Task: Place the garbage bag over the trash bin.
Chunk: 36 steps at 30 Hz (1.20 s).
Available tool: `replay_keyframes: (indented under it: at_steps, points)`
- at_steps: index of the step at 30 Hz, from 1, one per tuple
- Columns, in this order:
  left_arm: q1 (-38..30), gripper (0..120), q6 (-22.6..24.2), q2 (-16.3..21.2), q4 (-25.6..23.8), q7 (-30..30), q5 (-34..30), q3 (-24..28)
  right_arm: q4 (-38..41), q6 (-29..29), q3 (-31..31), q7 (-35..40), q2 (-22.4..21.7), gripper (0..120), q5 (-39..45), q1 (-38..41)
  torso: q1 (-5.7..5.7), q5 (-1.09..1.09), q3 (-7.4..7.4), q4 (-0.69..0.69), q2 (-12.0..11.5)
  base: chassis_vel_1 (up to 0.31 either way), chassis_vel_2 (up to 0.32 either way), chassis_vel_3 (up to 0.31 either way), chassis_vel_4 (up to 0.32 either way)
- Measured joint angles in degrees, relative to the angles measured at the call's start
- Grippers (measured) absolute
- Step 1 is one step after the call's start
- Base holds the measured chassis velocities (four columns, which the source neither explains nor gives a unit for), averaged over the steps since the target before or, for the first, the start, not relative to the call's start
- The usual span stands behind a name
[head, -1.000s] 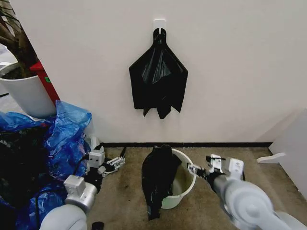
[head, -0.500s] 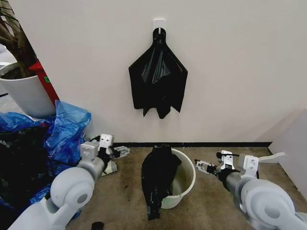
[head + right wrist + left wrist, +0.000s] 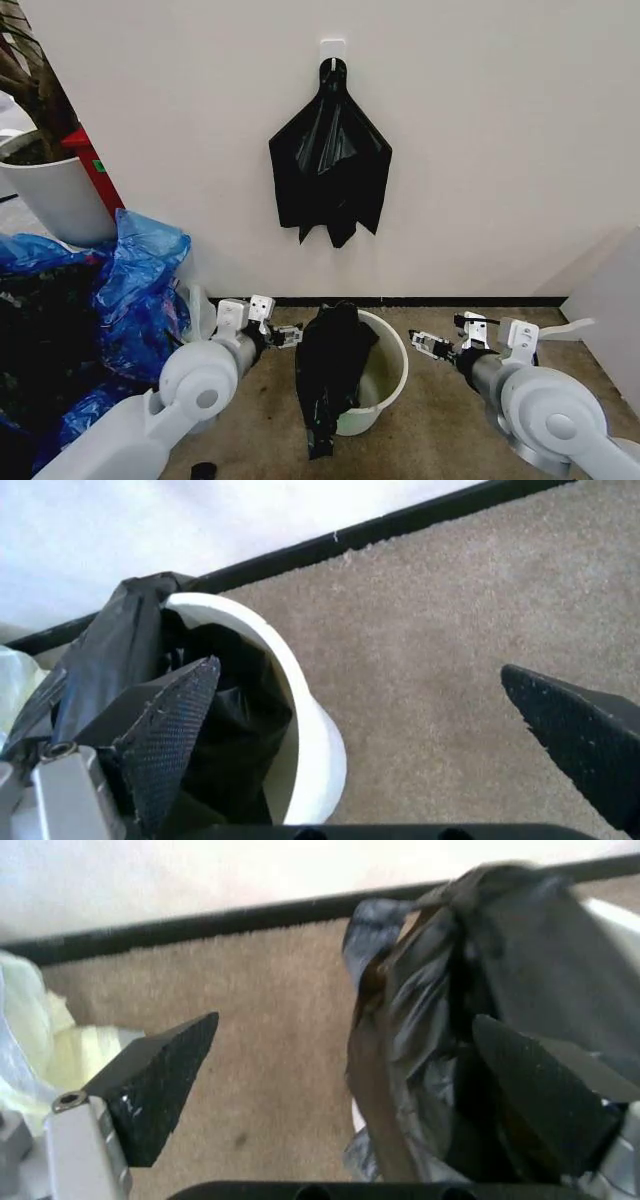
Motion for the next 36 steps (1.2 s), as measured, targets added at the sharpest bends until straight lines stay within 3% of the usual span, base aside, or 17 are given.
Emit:
replay_keyframes:
  at_steps: [23,36]
  points:
    - [-3.83,100,-0.28,-3.92,9.03,2.03,1.81,5.47,0.42,0.42,-0.13,-0.24,1.09,100,-2.12,-0.56,-0.01,0.00,-0.01,-0.01,0.00,0.000,0.000,0.000,0.000]
    - [-5.33,98,-0.32,-4.46,10.40,2.36,1.95,9.24,-0.23,0.52,-0.73,-0.23,1.57,100,-2.80,-0.51,-0.01,0.00,0.00,-0.01,0.00,0.000,0.000,0.000,0.000]
